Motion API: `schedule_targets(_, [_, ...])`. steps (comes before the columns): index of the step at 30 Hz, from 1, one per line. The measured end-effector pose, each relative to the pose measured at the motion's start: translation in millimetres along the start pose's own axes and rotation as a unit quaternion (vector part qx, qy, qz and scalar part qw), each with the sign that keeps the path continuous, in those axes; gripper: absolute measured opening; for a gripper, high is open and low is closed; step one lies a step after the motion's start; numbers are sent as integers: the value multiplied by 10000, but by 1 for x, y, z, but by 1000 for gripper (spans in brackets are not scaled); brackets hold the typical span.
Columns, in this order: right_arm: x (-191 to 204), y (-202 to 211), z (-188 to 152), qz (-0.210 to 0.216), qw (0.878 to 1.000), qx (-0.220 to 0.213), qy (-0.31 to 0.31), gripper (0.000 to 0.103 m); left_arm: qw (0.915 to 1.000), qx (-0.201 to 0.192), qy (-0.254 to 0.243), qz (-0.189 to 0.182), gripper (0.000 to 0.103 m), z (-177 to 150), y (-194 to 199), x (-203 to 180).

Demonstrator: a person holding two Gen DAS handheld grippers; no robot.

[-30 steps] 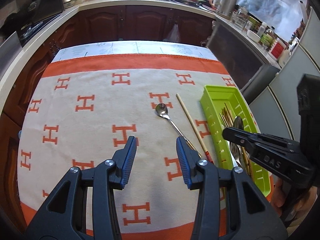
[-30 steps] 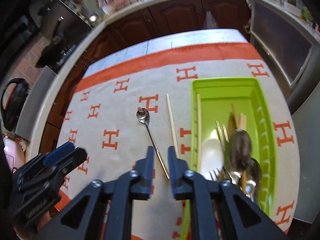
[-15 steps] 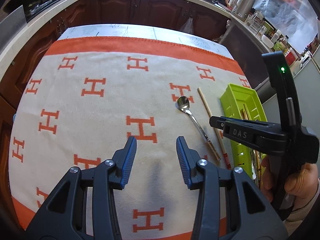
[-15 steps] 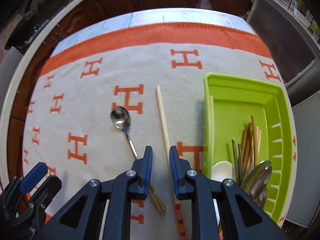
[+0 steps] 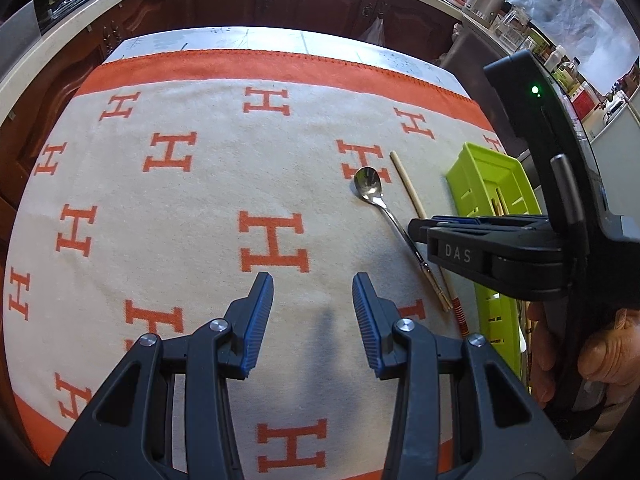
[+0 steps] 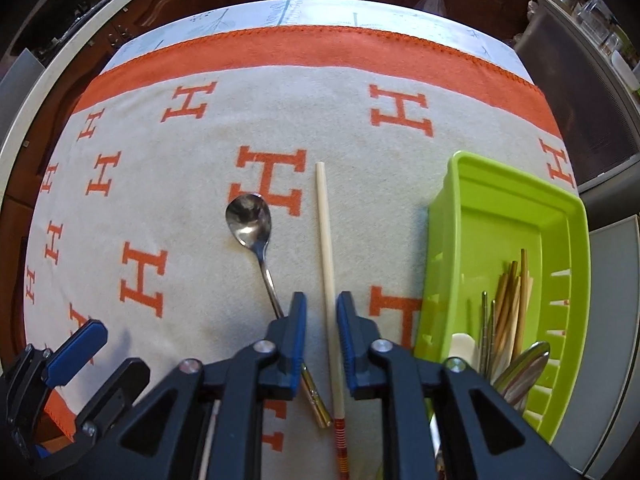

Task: Organize utensils
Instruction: 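Grasp the red-banded wooden chopstick with the right gripper while the left grasps the small spoon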

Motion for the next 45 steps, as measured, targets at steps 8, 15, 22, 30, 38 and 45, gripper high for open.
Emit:
schedule_targets(8, [17,2,-25,1001,9943,17,-359,5,10000,58,-48,19,38,-3,-5,-3])
schedule_targets(15, [8,13,-37,1324,9876,-308,-781,5,10000,41,76,-20,38,0,-5,0])
schedule_targets(22, [-15,39,-44,1601,9771,-770,-1168,5,10000,65,27,-39,38,9,-15,-13])
schedule_targets(30, [-34,62,-51,1829,9675,-1065,-1386,5,9996,107,-199,151,38,15,-38,-38])
schedule_targets(38, [-46,71,-60,1973,9612,-1197,-1512,5,9969,-70,-491,616,13,10,-50,-49])
schedule_targets(45, [-49,69,-66,2145,9557,-1259,-1572,5,9964,-312,-410,674,0,8,-50,-43])
Point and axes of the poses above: each gripper's, at about its wrist camera, not at the fingertips, and y roughly against the way its jaws point, x to its left, z to its top, the point moved 10 cm from there along -y, roughly the way its jaws point, and after that the axes turned 2 degrees about z, right-handed, at the moved point
